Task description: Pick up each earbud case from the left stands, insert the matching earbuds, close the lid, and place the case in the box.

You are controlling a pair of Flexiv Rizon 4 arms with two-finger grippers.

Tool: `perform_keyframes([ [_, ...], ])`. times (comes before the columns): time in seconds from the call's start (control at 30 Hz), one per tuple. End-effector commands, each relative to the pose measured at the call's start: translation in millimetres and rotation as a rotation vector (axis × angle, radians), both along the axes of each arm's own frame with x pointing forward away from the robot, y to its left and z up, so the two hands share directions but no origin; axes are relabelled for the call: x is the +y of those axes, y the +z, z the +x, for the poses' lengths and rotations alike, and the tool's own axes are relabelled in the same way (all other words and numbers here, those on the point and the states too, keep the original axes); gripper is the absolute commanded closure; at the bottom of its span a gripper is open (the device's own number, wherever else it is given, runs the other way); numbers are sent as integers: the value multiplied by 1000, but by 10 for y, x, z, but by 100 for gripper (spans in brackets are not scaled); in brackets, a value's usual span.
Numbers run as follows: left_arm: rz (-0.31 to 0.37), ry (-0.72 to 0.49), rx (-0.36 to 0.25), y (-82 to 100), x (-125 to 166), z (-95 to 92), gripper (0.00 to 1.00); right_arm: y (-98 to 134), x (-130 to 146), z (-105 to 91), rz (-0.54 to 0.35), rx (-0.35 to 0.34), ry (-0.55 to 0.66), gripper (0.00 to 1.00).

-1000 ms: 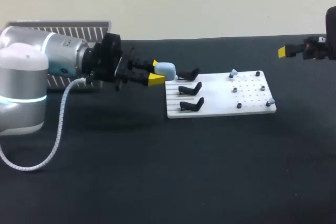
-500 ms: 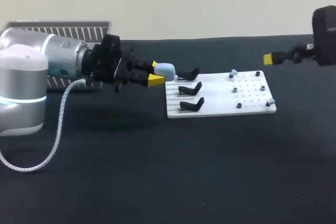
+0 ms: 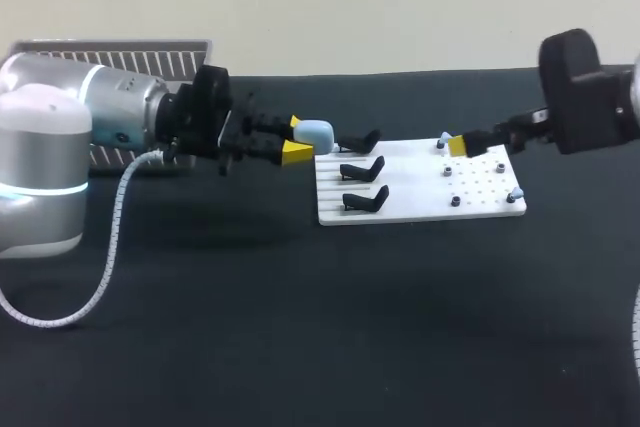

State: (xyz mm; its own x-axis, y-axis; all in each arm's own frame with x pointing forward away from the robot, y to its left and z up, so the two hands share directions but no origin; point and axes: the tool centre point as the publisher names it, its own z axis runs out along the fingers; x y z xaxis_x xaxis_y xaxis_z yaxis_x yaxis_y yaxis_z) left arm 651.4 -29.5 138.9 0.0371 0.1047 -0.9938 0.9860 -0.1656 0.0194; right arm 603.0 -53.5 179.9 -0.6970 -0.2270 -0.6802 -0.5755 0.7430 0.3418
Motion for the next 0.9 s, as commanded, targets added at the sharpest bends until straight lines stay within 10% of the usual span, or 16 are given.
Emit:
perform_keyframes([
  [0.03, -2, 3, -3, -4, 5, -13, 100, 9, 268, -5, -40, 33, -13, 0],
  [0.9, -2, 3, -3, -4, 5, -13, 100, -115, 1316, 145, -46, 120, 107, 0],
])
